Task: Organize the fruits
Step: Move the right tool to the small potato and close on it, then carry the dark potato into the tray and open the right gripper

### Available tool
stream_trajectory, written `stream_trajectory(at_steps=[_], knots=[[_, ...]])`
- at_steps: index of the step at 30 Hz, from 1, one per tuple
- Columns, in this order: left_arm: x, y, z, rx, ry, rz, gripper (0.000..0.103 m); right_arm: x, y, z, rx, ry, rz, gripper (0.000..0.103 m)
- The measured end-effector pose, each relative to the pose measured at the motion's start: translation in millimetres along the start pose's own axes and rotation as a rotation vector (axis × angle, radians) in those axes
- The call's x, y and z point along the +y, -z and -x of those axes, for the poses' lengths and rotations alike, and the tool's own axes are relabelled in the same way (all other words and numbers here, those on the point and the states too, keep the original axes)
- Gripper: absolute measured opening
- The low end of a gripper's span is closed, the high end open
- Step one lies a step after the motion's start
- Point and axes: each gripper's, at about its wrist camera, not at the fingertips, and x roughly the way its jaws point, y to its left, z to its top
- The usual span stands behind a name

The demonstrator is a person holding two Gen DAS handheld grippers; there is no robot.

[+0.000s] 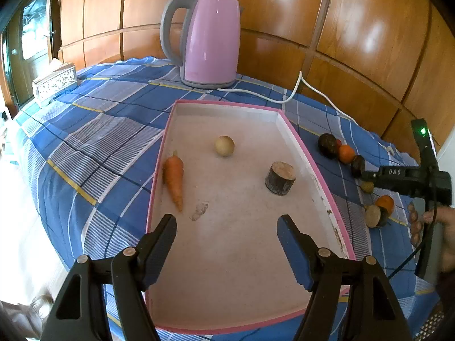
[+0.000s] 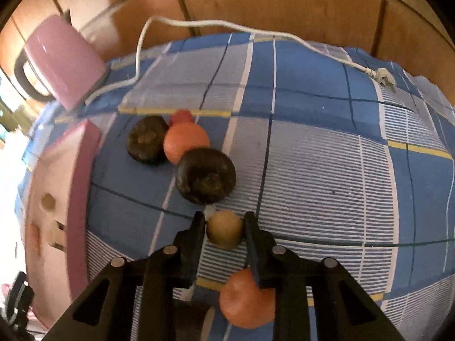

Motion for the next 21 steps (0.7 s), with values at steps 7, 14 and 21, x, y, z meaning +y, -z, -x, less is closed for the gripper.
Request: stream_trajectory(at_steps=[7,14,21], knots=[[2.9,-0.2,1.6,0.001,-0.004,0.006,0.074,16.3,-9.8,13.9,-0.057,0.013,0.074,0.055],[11.1,0.9,3.3,-0.004,-0.021,0.028,0.074,32.1,-30.3,-14.8,-0.039,0.11,0.175,0.042],[14.7,2.8,0.6,0.003,-0.047,0.041,0.076,35.8,-12.7,3.5,-0.093,0.111,0.222,0.042]])
